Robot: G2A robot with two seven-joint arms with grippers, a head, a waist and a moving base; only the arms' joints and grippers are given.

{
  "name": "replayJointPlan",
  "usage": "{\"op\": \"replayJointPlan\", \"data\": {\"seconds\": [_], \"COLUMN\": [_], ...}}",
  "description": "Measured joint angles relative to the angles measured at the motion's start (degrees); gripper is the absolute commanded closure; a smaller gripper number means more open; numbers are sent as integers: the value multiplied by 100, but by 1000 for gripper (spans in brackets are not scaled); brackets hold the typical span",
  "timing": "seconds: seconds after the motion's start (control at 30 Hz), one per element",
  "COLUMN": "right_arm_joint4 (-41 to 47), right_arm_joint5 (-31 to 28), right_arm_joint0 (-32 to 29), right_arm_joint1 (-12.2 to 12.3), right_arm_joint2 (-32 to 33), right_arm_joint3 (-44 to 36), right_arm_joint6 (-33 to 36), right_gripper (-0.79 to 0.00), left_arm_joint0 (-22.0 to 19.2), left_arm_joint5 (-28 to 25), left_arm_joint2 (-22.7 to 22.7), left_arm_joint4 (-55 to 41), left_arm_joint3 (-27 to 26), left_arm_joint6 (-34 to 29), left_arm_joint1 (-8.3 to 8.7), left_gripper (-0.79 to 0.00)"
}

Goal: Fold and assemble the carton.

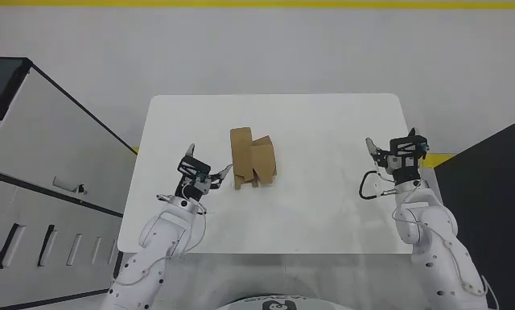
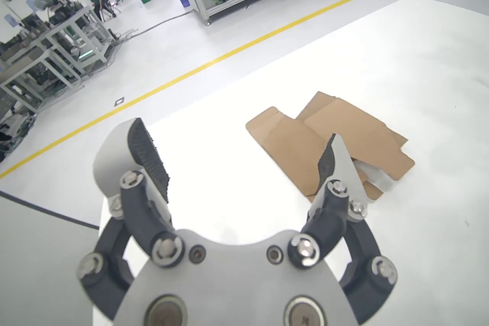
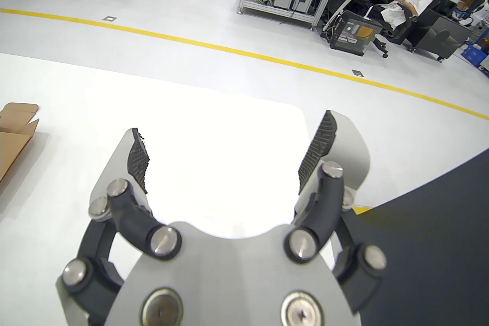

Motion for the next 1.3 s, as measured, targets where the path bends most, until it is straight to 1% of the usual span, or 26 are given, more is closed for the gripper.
{"op": "replayJointPlan", "data": {"seconds": [0.07, 0.13, 0.33, 0.4, 0.5, 0.6, 0.77, 0.87, 1.1, 1.23, 1.3], "right_arm_joint4": [0, 0, 0, 0, 0, 0, 0, 0, 0, 0, 0], "right_arm_joint5": [0, 0, 0, 0, 0, 0, 0, 0, 0, 0, 0], "right_arm_joint0": [0, 0, 0, 0, 0, 0, 0, 0, 0, 0, 0], "right_arm_joint1": [0, 0, 0, 0, 0, 0, 0, 0, 0, 0, 0], "right_arm_joint2": [0, 0, 0, 0, 0, 0, 0, 0, 0, 0, 0], "right_arm_joint3": [0, 0, 0, 0, 0, 0, 0, 0, 0, 0, 0], "right_arm_joint6": [0, 0, 0, 0, 0, 0, 0, 0, 0, 0, 0], "right_gripper": [-785, -785, -785, -785, -785, -785, -785, -785, -785, -785, -785], "left_arm_joint0": [-84, -116, -113, -127, -95, -147, -373, -431, -436, -471, -503], "left_arm_joint5": [285, 512, 399, 349, 424, 680, 986, 1174, 1151, 1003, 1054], "left_arm_joint2": [222, 269, 260, 322, 488, 712, 1198, 1264, 1265, 1445, 1544], "left_arm_joint4": [381, 636, 515, 691, 1471, 2173, 2650, 2714, 2723, 3345, 3362], "left_arm_joint3": [182, 221, 219, 285, 197, 337, 600, 538, 561, 682, 767], "left_arm_joint6": [262, 365, 333, 239, 148, -17, -372, -354, -356, -673, -848], "left_arm_joint1": [-32, -39, -35, -7, -19, -49, -158, -188, -181, -204, -239], "left_gripper": [-785, -785, -785, -785, -785, -785, -785, -785, -785, -785, -785]}}
